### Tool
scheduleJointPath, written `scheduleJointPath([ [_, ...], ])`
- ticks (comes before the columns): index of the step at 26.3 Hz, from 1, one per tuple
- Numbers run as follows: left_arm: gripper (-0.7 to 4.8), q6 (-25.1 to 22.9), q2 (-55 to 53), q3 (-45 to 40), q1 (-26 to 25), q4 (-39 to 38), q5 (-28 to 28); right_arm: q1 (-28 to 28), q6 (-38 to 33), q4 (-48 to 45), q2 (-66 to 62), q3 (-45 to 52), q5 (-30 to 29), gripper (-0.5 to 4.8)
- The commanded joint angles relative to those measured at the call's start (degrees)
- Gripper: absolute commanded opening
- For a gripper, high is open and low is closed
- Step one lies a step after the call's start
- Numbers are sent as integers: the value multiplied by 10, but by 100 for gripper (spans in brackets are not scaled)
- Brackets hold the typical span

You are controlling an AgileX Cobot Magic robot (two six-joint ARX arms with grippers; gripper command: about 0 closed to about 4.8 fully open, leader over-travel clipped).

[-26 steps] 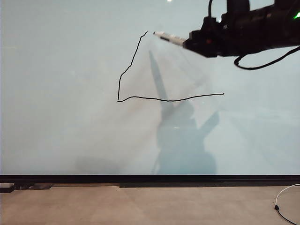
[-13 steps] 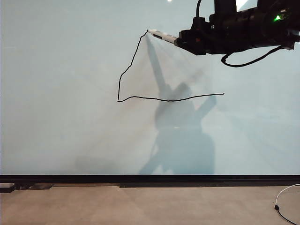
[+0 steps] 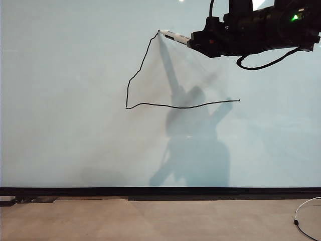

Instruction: Pick up the pen on the shelf to the right of the whiteboard and draw a triangle.

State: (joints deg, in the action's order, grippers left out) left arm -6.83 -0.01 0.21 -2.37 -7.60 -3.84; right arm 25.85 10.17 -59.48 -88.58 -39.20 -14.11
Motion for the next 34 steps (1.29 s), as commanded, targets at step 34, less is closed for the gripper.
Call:
scheduleJointPath([
  [34,-5,0,0,2,0,4,0,-62,3,-18,-7,81,55,-5],
])
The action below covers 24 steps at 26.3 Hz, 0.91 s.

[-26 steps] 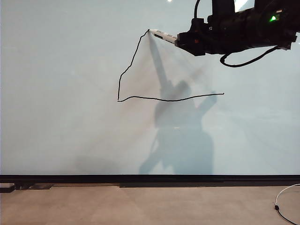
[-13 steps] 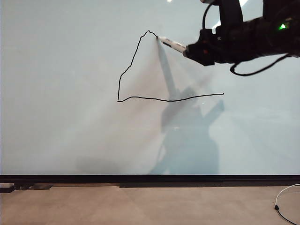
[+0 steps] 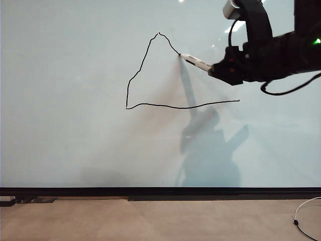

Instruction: Pick up the pen on the shelf to the right of the whiteboard and draw a triangle.

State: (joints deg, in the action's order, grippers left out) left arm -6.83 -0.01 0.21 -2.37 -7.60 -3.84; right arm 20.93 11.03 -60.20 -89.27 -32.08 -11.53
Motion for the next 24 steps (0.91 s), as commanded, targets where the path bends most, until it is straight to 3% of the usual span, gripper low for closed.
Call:
scheduleJointPath([
  [1,-5,0,0,2,0,3,0,-18,-5,-16,0,17,29,-5],
  [24,-5,0,0,2,0,4,0,-85,-13,-76,0,131,26,-5],
])
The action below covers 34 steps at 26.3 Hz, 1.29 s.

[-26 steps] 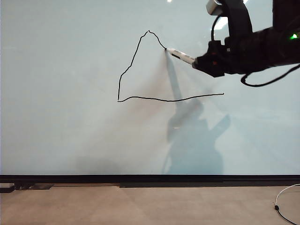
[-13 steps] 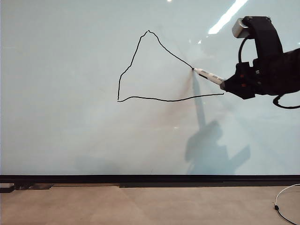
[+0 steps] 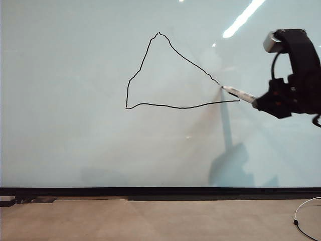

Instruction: Pick up the pen on the shelf to the right of the whiteboard and draw a triangle.

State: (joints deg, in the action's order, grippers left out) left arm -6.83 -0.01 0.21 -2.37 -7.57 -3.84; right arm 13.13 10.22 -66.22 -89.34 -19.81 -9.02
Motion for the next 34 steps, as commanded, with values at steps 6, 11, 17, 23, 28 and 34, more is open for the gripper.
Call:
scheduleJointPath([
  [6,-5,0,0,2,0,3,0,-45,-12,-25,1,30,-23,-5],
  [11,-5,0,0,2,0,3,0,-46,-39,-81,1,38,-69,-5],
  [17,-5,0,0,2,0,3,0,-47,-42,-91,1,31,-100,-6],
  [23,-5,0,0,2,0,3,0,-46,-42,-78,0,3,-113,-5],
  [28,-5,0,0,2,0,3,0,-46,-29,-36,0,-9,-125,-5],
  [34,-5,0,0,2,0,3,0,-47,-22,-31,-18,-12,-130,-6],
])
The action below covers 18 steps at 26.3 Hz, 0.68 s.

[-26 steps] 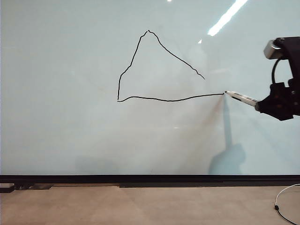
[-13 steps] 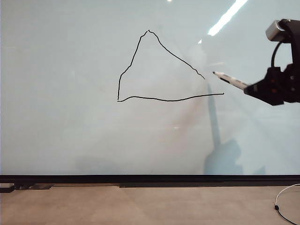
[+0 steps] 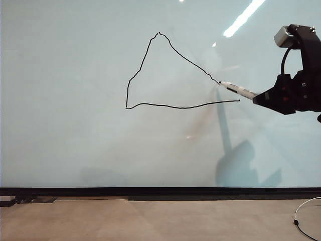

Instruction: Pick up the pen on the shelf to the right of the whiteboard and draw a triangle.

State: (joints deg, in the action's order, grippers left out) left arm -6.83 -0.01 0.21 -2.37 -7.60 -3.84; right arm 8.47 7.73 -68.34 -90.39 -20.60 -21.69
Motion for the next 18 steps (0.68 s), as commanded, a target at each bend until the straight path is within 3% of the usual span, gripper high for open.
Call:
scheduleJointPath([
  [1,-5,0,0,2,0,3,0,0,2,-10,-16,-8,-3,-6],
  [18,-5,0,0,2,0,4,0,0,-5,-53,-39,-17,-19,-6],
])
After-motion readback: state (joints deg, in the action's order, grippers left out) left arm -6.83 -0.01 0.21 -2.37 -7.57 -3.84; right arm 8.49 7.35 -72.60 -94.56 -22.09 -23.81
